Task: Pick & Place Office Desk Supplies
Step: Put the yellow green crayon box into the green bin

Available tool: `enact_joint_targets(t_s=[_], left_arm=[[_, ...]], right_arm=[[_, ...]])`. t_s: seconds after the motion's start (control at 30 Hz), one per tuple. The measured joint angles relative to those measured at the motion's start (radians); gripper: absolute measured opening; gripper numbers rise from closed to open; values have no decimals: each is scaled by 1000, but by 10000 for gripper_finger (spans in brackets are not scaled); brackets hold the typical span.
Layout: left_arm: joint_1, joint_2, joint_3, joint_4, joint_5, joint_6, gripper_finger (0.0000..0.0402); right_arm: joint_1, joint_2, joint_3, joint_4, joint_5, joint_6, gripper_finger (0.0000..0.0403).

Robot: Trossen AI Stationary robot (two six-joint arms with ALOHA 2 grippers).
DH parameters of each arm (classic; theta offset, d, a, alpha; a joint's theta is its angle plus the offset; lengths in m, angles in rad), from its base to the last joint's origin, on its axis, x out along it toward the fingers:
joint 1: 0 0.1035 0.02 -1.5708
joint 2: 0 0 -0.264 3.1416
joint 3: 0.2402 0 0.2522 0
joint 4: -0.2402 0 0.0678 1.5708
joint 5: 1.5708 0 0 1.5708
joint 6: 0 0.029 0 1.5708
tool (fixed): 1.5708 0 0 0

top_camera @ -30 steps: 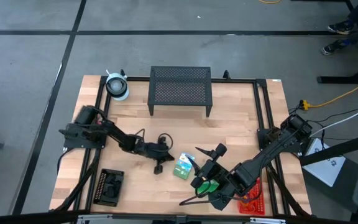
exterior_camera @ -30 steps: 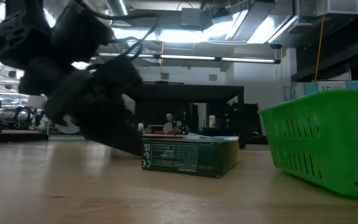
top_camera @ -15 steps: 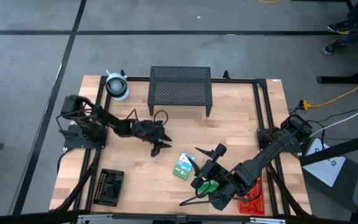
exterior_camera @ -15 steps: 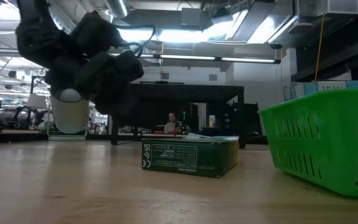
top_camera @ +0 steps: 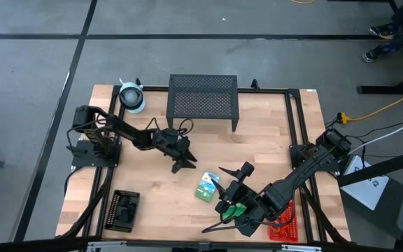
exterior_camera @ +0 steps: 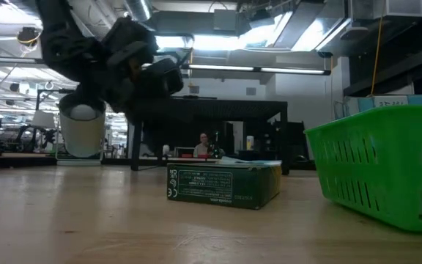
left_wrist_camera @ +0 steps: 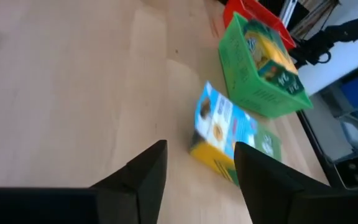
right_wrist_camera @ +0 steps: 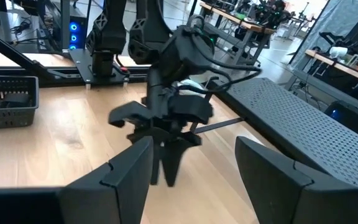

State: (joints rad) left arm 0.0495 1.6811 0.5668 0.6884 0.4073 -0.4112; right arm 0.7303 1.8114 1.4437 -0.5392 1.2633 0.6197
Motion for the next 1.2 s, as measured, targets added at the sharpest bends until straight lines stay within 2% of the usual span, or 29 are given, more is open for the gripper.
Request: enact_joint_targets(t_s=[0.1, 0.27, 0.37, 0.47, 0.6, 0.8, 1.0, 1.2], left_arm=[[2, 46, 66, -30, 27, 14, 186], [5, 157, 185, -187, 53, 89, 187], [6, 239, 253, -180, 148, 92, 187], [5, 291, 315, -172, 189, 93, 187], [7, 321, 364, -174, 217, 95, 186], [4, 321, 370, -197, 235, 106, 179], [-6, 318, 371, -239, 240, 150, 143], [-9, 319, 370, -238, 240, 188, 85]], right_arm=[[0, 0, 0, 0, 0, 0, 229], [0, 0, 0, 0, -8, 0, 229], [0, 0, 0, 0, -23, 0, 229], [0, 0, 0, 0, -23, 0, 229], [0, 0, 0, 0, -23, 1, 229], [0, 0, 0, 0, -24, 1, 229], [0, 0, 0, 0, -26, 1, 229], [0, 0, 0, 0, -26, 2, 229]])
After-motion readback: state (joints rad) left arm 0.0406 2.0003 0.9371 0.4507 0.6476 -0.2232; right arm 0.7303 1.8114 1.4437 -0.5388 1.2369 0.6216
